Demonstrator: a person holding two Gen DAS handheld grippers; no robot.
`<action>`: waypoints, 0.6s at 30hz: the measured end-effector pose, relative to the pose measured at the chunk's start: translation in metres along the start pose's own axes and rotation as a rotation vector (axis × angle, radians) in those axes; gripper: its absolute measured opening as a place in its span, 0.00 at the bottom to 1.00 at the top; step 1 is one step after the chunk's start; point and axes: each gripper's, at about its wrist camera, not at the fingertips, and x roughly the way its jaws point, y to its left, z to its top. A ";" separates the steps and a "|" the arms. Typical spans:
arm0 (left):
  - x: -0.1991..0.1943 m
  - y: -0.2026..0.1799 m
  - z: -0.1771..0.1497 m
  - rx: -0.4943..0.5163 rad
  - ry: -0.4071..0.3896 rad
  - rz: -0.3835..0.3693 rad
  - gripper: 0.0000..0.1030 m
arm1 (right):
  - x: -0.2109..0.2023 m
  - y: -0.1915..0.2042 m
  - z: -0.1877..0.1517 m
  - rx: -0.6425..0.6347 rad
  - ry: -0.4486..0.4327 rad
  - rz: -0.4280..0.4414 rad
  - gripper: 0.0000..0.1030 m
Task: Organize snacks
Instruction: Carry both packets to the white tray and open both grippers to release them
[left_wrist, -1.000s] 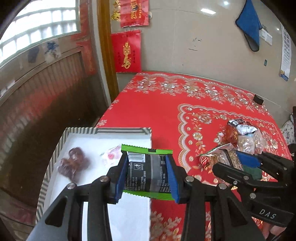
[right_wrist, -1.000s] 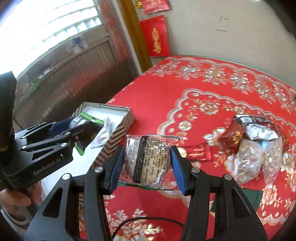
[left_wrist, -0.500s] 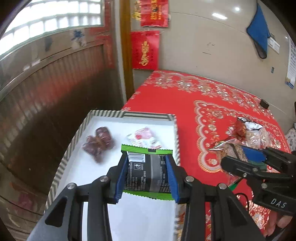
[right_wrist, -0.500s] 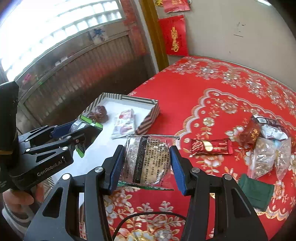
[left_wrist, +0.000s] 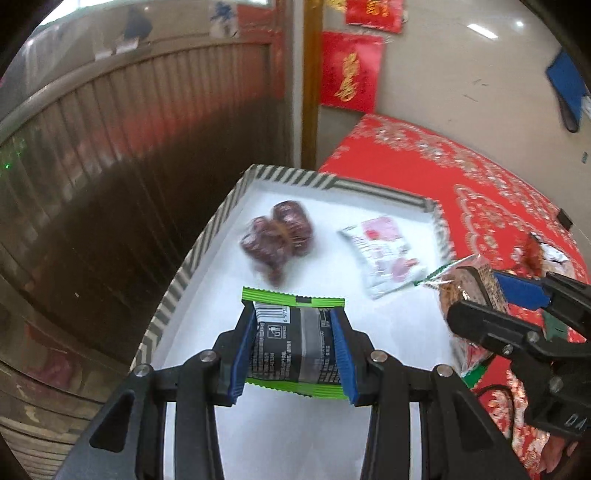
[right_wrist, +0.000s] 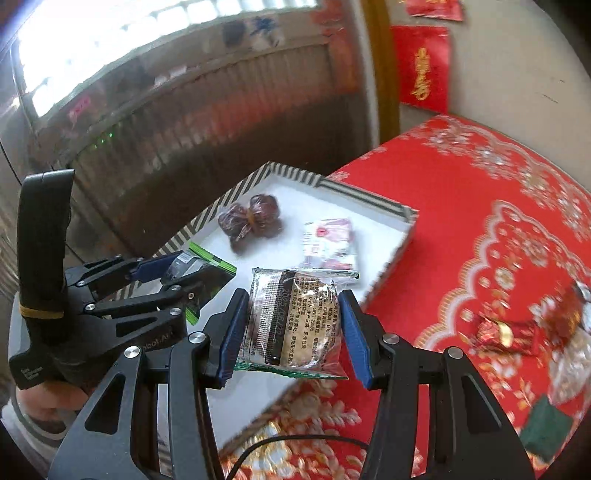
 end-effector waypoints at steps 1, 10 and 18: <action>0.003 0.003 0.000 -0.004 0.004 0.011 0.41 | 0.009 0.004 0.002 -0.015 0.018 -0.003 0.48; 0.027 0.007 0.003 -0.016 0.032 0.065 0.42 | 0.050 0.007 0.001 -0.045 0.107 -0.016 0.48; 0.035 0.009 0.003 -0.033 0.053 0.100 0.67 | 0.059 0.003 0.000 -0.036 0.113 0.003 0.50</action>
